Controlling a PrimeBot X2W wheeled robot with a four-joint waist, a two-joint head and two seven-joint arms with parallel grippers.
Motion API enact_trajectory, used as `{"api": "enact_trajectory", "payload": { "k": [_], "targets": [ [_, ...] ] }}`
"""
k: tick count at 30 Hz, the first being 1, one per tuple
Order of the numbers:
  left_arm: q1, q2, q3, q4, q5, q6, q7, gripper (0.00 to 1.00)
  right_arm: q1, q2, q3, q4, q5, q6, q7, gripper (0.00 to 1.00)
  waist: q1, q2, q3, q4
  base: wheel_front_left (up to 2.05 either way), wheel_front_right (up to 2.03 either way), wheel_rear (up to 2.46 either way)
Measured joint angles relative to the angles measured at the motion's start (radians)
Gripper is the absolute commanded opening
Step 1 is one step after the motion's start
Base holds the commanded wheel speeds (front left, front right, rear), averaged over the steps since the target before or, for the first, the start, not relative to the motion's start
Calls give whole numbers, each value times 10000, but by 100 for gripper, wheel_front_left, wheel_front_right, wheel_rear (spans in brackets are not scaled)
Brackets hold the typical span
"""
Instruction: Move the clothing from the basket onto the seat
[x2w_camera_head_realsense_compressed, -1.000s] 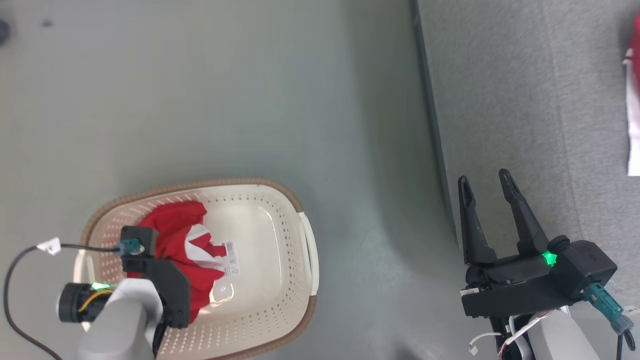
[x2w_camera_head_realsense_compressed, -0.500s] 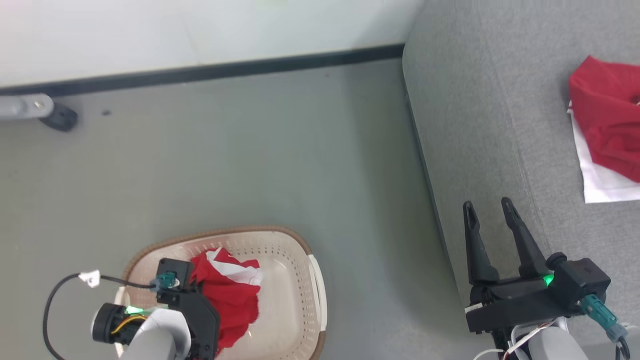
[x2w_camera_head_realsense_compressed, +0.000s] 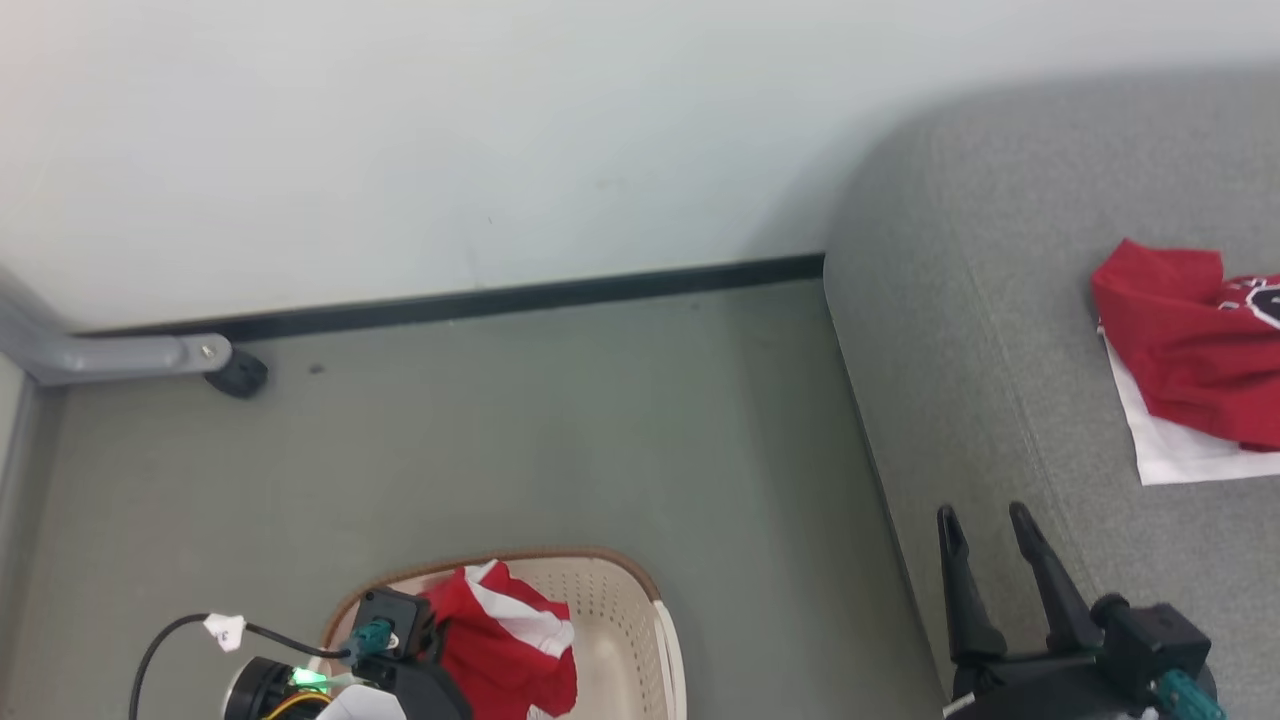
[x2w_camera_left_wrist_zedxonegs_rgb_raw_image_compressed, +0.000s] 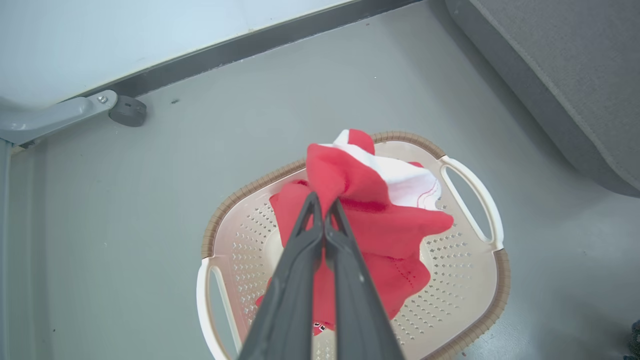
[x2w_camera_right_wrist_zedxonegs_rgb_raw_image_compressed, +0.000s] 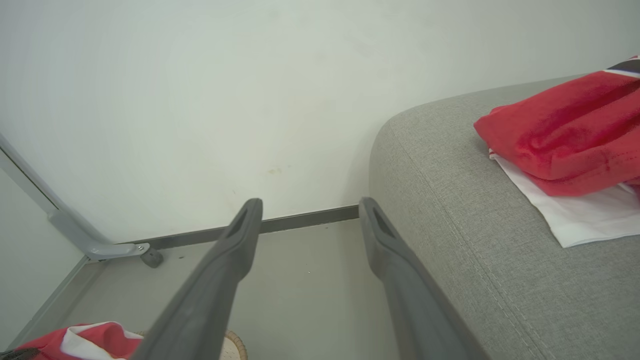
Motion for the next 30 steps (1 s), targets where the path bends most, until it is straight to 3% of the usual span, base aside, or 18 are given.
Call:
{"api": "enact_trajectory", "payload": {
  "k": [14,30],
  "targets": [
    [516,-140,-171,-1338,27,-10,-215,0,1141,17,-161,-182,-4,71,0,100,0,0,-1575,572,0,0,0],
    [1568,-134,234,-3921,-366,107,-261,0,1547,29,-29,-548,-146,163,0,100,1,1,-2044,955,0,0,0]
  ]
}}
